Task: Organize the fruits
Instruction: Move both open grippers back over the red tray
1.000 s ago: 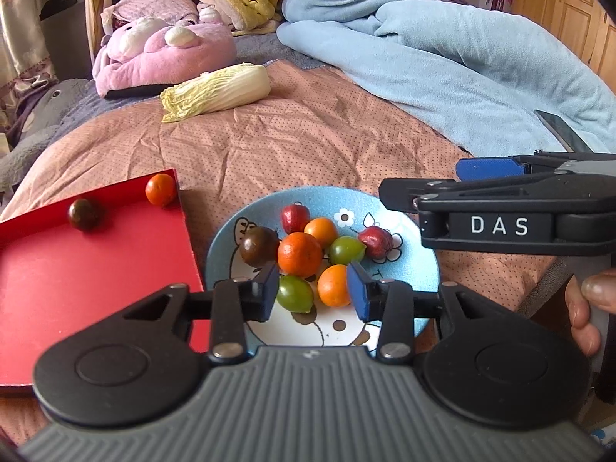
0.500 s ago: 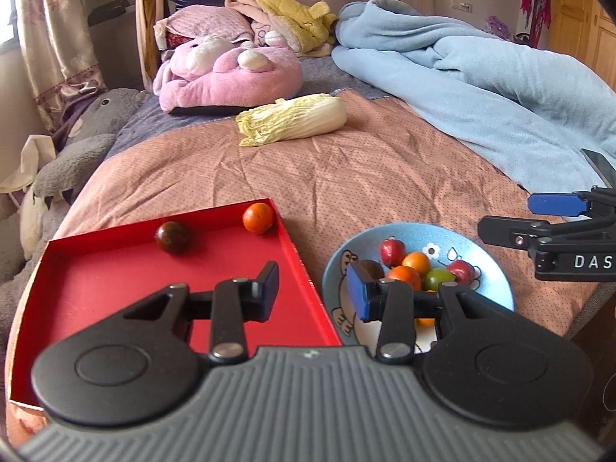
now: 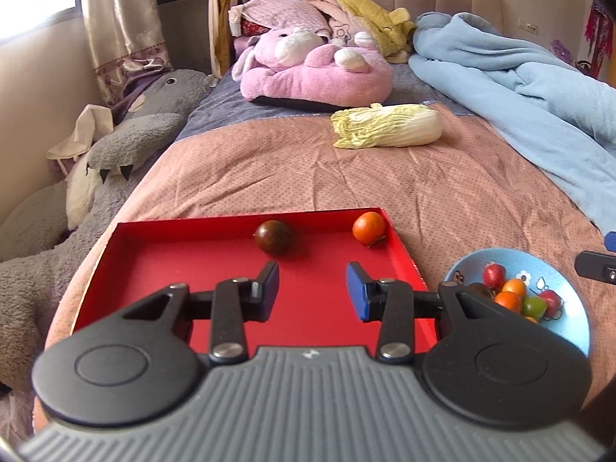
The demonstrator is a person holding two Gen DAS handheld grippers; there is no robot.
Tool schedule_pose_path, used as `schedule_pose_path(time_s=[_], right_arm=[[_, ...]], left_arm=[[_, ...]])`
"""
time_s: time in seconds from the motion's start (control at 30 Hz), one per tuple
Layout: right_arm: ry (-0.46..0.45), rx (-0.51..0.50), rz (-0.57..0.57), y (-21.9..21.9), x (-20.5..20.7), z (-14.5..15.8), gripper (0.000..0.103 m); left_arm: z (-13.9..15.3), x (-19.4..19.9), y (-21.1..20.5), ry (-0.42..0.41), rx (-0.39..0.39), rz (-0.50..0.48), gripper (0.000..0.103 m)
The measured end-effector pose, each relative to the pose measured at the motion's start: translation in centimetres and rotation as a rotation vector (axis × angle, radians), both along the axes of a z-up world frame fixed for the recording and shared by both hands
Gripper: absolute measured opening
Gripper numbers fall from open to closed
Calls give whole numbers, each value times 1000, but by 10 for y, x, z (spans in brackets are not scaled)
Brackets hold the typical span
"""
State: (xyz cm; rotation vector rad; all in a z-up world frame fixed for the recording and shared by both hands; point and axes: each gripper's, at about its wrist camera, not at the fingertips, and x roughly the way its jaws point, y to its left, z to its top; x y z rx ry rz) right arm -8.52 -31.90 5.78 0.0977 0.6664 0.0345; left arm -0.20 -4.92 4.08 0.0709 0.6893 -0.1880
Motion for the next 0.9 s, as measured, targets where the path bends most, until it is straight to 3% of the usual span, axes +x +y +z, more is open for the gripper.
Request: schedule_pose_path(time_s=[0.9], right_arm=[[60, 8, 109, 51, 42, -18, 85]], left_arm=[[-25, 39, 31, 43, -23, 71, 42]])
